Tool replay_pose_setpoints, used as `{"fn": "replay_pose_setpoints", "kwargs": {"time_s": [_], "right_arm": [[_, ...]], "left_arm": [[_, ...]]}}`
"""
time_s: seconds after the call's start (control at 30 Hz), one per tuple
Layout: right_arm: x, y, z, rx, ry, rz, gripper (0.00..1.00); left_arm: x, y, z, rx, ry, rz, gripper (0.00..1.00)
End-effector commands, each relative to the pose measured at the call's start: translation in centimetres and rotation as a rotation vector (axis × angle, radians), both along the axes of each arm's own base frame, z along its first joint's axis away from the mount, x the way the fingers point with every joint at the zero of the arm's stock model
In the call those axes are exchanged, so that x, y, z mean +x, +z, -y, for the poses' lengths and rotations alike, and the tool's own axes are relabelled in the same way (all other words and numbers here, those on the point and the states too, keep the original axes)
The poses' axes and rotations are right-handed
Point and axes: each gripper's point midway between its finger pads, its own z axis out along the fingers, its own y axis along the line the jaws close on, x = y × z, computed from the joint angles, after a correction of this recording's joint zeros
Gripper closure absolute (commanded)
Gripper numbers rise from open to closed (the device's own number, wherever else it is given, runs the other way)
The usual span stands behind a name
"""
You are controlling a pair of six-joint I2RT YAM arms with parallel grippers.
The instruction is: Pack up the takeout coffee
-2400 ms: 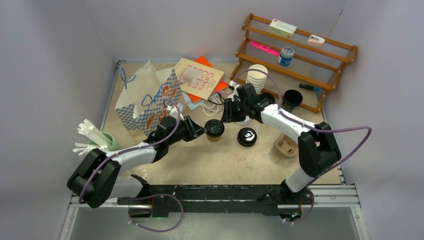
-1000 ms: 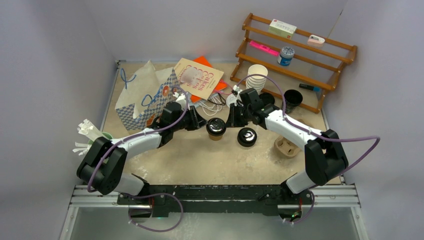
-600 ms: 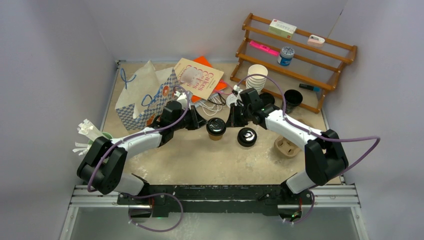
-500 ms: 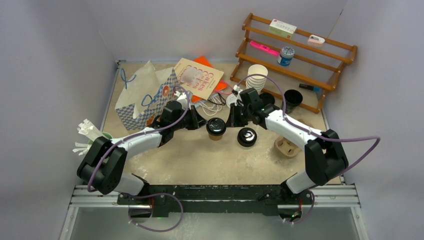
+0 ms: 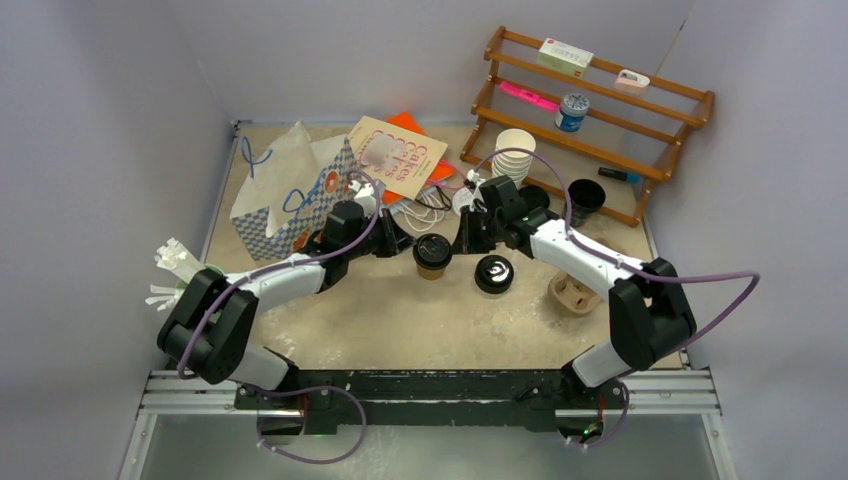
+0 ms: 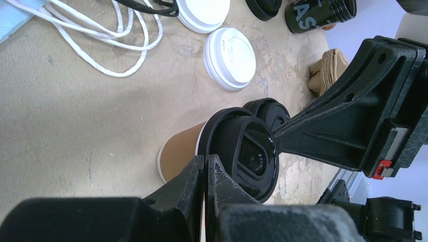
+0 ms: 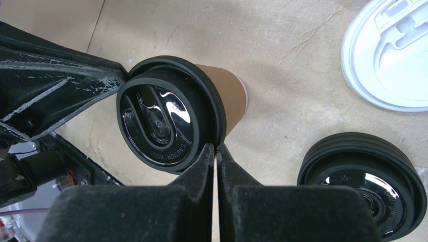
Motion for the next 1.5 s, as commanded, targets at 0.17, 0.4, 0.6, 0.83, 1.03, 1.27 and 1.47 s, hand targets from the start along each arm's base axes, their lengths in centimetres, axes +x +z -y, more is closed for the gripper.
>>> {"fn": "replay_pose_setpoints", "kwargs": {"time_s": [0.17,0.4,0.6,0.83,1.03,1.27,1.47], "right_arm": [[-0.4,-1.9,1.0,-0.074,0.002,-0.032,0.99],[0.1,-1.8,1.2,-0.084,-0.014,-0.012,0.99],[-0.1,-1.9,1.1,-0.084,-0.012,-0.018,0.99],[-0.4,-2.8,1.4,-0.098,-0.010,-0.036,0.99],[-0.5,-3.0,1.6,-0.110,-0.013,-0.036,0.99],[-0.6,-3.2,1.8,-0.125,-0.012,-0.041,0.99],[-0.5,-3.2,1.9,-0.134,-0.012,-0.046,0.99]], "left_arm": [[-2.9,-7.4,-2.4,0.180,-0.017,-0.164,0.99],[-3.7,-8.0,-2.9,0.207,-0.023,-0.187,0.99],[-5.3,-8.8,-3.1,0.213,-0.035,-0.216,0.99],[-6.2,-10.1,-2.9,0.212,-0.048,-0.240,0.99],[-6.5,-11.1,-3.1,0.229,-0.051,-0.258,0.99],[-7.5,-12.1,-3.6,0.247,-0.054,-0.304,0.99],[-8.7,-13.1,-4.3,0.273,-0.059,-0.355,1.00]]}}
